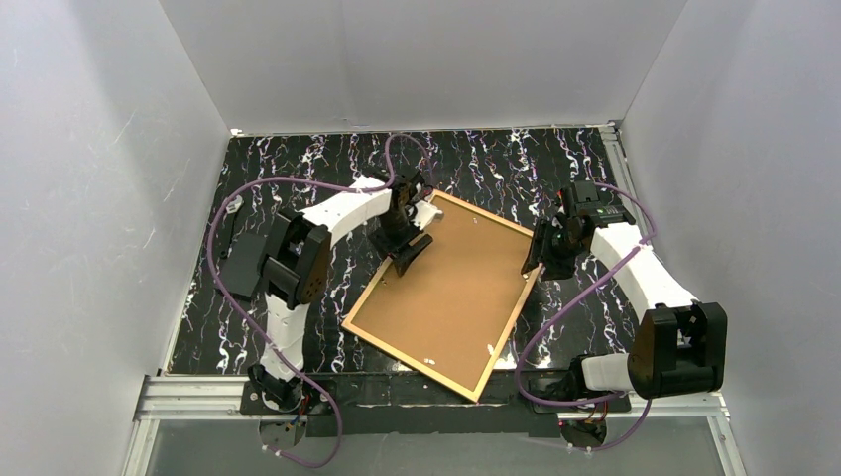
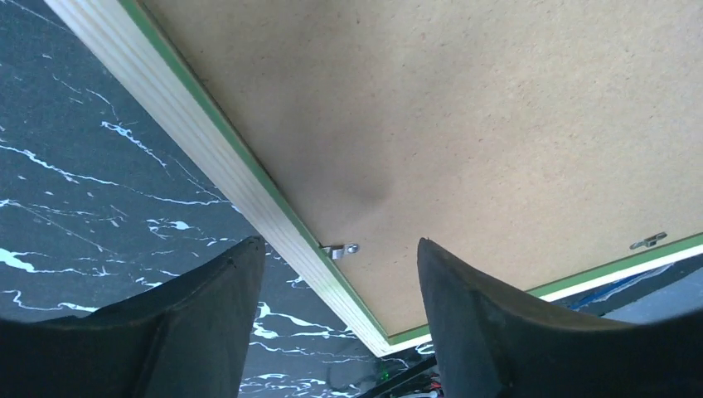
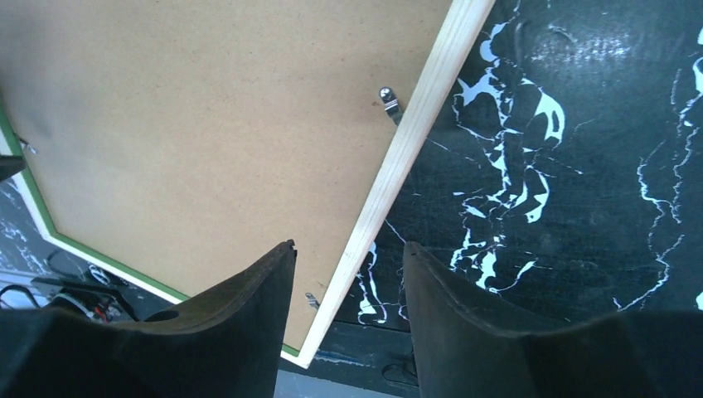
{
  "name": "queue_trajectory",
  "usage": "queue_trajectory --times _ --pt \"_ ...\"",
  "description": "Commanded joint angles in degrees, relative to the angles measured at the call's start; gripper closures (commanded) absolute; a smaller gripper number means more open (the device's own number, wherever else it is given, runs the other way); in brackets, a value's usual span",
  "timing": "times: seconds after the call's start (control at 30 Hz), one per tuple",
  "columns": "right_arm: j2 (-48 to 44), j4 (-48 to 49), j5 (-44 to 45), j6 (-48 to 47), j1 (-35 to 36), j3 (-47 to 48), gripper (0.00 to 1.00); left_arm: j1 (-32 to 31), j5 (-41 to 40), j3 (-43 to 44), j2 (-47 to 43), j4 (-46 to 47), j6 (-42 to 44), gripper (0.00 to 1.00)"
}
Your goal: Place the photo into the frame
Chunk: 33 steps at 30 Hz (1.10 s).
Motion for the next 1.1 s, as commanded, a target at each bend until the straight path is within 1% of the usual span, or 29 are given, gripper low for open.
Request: queue_trajectory --times 0.0,0.03,0.07,0.1,0.17,0.27,0.37,0.47,0.53,0.6,0.7,0.83,0.97,1.07 --pt "0.13 -1.34 3.23 -2.07 -0.48 2.68 0.36 -1.09 -7.82 -0.48 -5.17 -4.92 -3.98 0.30" --pt "0.45 -1.39 3.88 -2.42 -0.51 3.09 0.31 -1.10 -9.41 -1.55 -7.27 -4.01 -5.45 0.26" --pt "0.74 -1.45 4.50 -2.76 -0.52 3.53 0.27 -1.11 -11.29 -2.56 -9.64 -2.80 -7.35 0.06" --pt "1.15 -1.41 5.01 -3.03 -0.51 4.12 0.24 -1.11 -13.25 -3.94 -12.35 -1.42 -8.96 0.03" --pt "2.16 -1.36 5.59 -3.66 -0.61 5.53 0.19 -1.11 -15.70 -7.20 -18.21 1.04 -12.12 0.02" --pt "4.64 -1.10 6.54 -4.91 -0.60 8.39 0.13 -1.02 -17.25 -12.21 -27.47 2.70 -17.70 0.02" --pt "8.30 -0.79 7.46 -6.74 -0.66 11.69 0.09 -0.82 -17.80 -18.43 -37.29 2.58 -25.66 0.02" --pt "13.10 -0.59 8.48 -8.49 -0.60 15.61 0.08 -0.33 -16.93 -26.61 -47.20 2.95 -32.96 0.02" --pt "16.53 -0.77 9.16 -9.59 -0.66 18.73 0.08 0.08 -16.95 -31.12 -53.15 0.79 -38.40 0.02" --pt "20.24 -1.55 10.04 -10.84 -0.65 21.95 0.08 0.46 -15.56 -35.09 -58.40 -3.39 -43.84 0.02" --pt "25.25 -2.66 13.30 -12.68 -0.62 27.23 0.08 0.65 -11.93 -40.60 -63.42 -6.04 -50.34 0.02" --pt "31.84 -3.47 13.73 -14.54 -0.65 33.59 0.08 0.74 -7.24 -49.25 -68.09 -3.13 -59.06 0.02" --pt "36.53 -3.45 8.23 -14.67 -2.16 38.51 0.08 0.74 -3.26 -55.43 -68.61 4.04 -66.35 0.02" --pt "40.24 -4.30 3.59 -14.34 -3.25 41.85 0.08 0.87 -2.21 -57.48 -66.79 8.02 -69.44 0.02"
